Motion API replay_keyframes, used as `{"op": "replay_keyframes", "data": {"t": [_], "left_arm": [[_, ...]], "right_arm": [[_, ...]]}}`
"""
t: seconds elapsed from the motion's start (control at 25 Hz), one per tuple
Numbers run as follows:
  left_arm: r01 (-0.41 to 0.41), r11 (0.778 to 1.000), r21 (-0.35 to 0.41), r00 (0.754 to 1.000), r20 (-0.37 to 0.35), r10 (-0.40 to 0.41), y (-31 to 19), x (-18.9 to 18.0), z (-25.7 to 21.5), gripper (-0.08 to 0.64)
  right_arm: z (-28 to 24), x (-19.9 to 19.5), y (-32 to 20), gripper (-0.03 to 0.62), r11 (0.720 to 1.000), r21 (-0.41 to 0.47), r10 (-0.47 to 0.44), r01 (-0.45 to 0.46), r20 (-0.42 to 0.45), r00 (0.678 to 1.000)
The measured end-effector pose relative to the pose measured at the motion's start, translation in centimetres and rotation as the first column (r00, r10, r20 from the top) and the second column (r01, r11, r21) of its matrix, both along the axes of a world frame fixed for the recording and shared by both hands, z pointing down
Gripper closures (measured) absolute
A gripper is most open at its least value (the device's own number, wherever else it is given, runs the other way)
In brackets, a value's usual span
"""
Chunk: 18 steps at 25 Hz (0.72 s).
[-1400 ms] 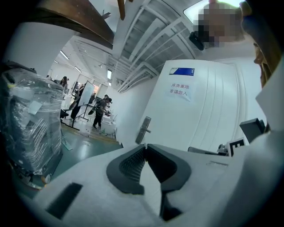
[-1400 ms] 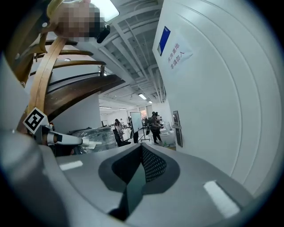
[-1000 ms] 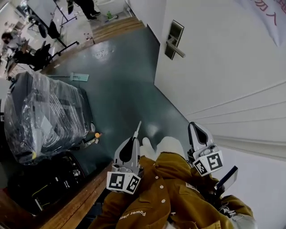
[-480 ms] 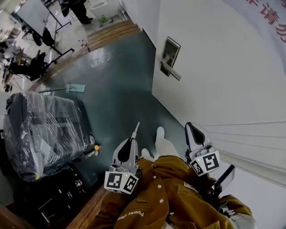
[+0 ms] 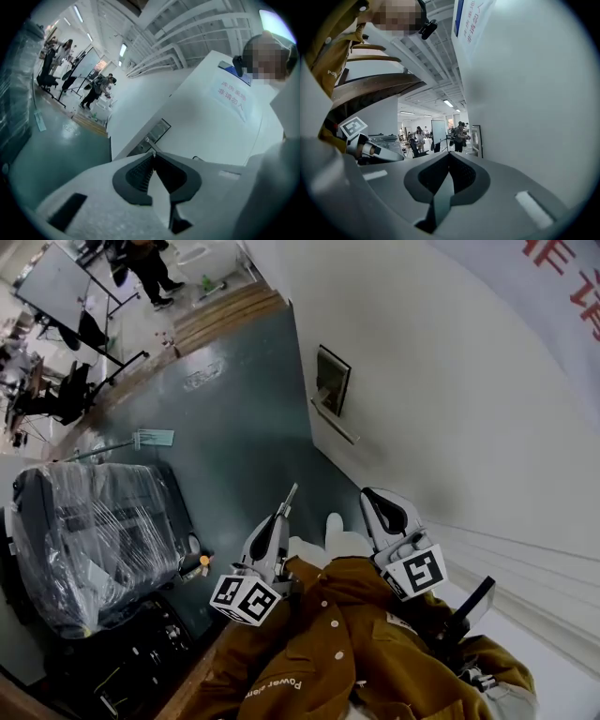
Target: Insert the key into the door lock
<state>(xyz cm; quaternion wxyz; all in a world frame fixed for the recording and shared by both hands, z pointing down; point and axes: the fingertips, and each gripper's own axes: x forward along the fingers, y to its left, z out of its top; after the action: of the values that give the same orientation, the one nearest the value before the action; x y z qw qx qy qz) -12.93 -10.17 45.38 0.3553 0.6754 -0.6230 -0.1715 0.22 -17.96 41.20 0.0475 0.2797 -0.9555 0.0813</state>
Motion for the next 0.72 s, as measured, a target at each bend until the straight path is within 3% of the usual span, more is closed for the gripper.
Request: {"op": "replay_keyframes", "data": {"t": [0.12, 0.28, 0.36, 0.56, 0.72], "left_arm": [[-0.021, 1.0, 0.001, 0.991, -0.135, 0.021, -2.3, -0.2, 1.0, 0.535], [-0.04, 0.998, 0.037, 0.955, -0.293, 0.049, -6.2, -0.7, 1.9, 0.535], [-0.044, 0.998, 0.048, 0.922, -0.382, 0.058, -8.0, -0.9, 2.6, 0.535], [-0.032, 0.999, 0.021, 0.81, -0.585, 0.038, -11.4, -1.4, 5.3, 0.535], [-0.057, 0.998, 0.033, 0.767, -0.638, 0.065, -13.9, -1.6, 6.9, 0.535]], "right_arm": [[-0.1, -0.3, -0.9, 0.586, 1.0, 0.0, -0.003, 0.003, -0.004, 1.0], [-0.2, -0.6, -2.4, 0.586, 1.0, 0.0, 0.024, -0.024, 0.004, 1.0], [-0.2, -1.0, -2.7, 0.586, 0.999, 0.005, 0.043, -0.043, 0.001, 0.999], [0.0, -1.9, -3.4, 0.586, 0.996, 0.03, 0.09, -0.089, -0.018, 0.996], [0.5, -2.7, -3.5, 0.586, 0.994, 0.031, 0.105, -0.105, -0.028, 0.994]]}}
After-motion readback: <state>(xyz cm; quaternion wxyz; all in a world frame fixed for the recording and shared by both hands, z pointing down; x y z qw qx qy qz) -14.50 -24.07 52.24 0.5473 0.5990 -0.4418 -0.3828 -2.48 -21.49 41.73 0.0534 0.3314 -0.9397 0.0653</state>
